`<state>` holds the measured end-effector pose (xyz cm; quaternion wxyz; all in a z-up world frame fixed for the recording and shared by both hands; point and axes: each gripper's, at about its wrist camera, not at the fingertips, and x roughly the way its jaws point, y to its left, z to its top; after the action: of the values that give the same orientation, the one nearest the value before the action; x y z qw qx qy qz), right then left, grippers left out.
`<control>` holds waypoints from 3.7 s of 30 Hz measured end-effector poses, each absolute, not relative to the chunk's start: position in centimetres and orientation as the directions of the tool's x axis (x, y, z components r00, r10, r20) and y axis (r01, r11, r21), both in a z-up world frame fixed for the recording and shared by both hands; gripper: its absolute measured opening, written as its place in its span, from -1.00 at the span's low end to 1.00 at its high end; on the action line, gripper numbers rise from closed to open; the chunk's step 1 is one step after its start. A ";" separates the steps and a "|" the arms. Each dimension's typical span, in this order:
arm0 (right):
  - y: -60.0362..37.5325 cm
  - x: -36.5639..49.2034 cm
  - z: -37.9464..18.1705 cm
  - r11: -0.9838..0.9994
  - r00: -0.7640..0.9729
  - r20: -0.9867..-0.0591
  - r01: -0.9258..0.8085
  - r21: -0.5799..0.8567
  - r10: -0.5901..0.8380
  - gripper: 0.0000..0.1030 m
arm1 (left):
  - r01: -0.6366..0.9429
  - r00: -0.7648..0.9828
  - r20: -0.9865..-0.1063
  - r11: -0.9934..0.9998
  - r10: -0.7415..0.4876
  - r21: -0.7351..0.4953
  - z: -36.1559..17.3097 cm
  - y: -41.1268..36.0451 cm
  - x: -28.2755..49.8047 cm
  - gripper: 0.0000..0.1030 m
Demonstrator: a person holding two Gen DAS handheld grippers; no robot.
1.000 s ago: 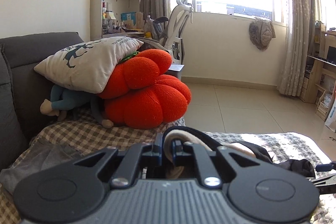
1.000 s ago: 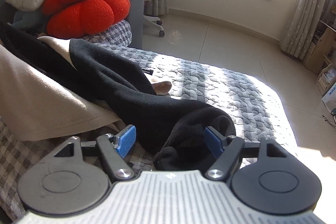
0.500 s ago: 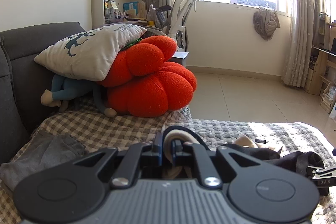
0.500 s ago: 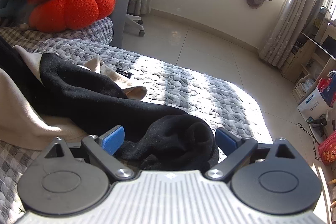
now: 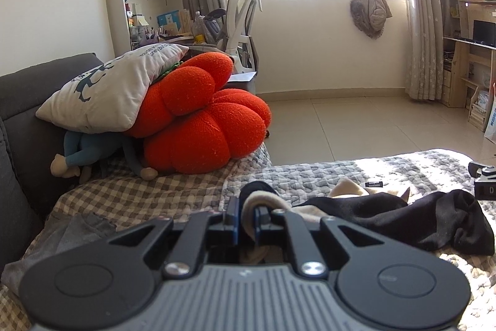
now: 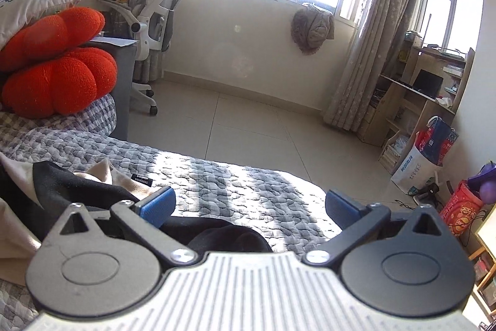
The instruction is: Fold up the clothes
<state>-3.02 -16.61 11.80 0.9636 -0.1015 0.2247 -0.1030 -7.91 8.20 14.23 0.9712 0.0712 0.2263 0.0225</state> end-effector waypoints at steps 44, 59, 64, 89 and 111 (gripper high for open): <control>-12.5 -1.4 11.2 0.974 0.853 -0.497 0.049 -0.223 -0.157 0.93 | 0.009 0.886 -0.461 0.992 0.051 0.126 13.9 8.6 -8.1 -0.80; -13.1 4.9 5.2 0.981 0.652 -0.752 -0.190 -0.035 0.099 0.34 | 0.007 0.874 -0.485 0.998 0.028 0.070 13.8 11.6 -7.0 -0.82; -13.3 4.5 5.5 0.973 0.671 -0.725 -0.231 -0.008 0.153 -0.83 | 0.042 0.868 -0.496 0.999 -0.040 -0.009 14.2 12.4 -7.1 -0.82; -27.6 -7.7 14.0 0.996 0.839 -0.538 -0.092 -0.001 0.077 -0.53 | 0.481 0.720 -0.493 0.863 -0.489 -0.154 13.1 12.1 -8.8 0.53; -21.7 -8.7 15.3 0.962 0.910 -0.369 -0.249 -0.114 0.192 -0.72 | 0.262 0.799 -0.545 0.963 -0.254 -0.065 11.6 10.4 -4.0 -0.88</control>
<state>-8.72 -21.68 15.26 0.9739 -0.0797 0.1800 0.1132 -3.98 10.41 11.64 0.9484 0.0069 0.2863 -0.1358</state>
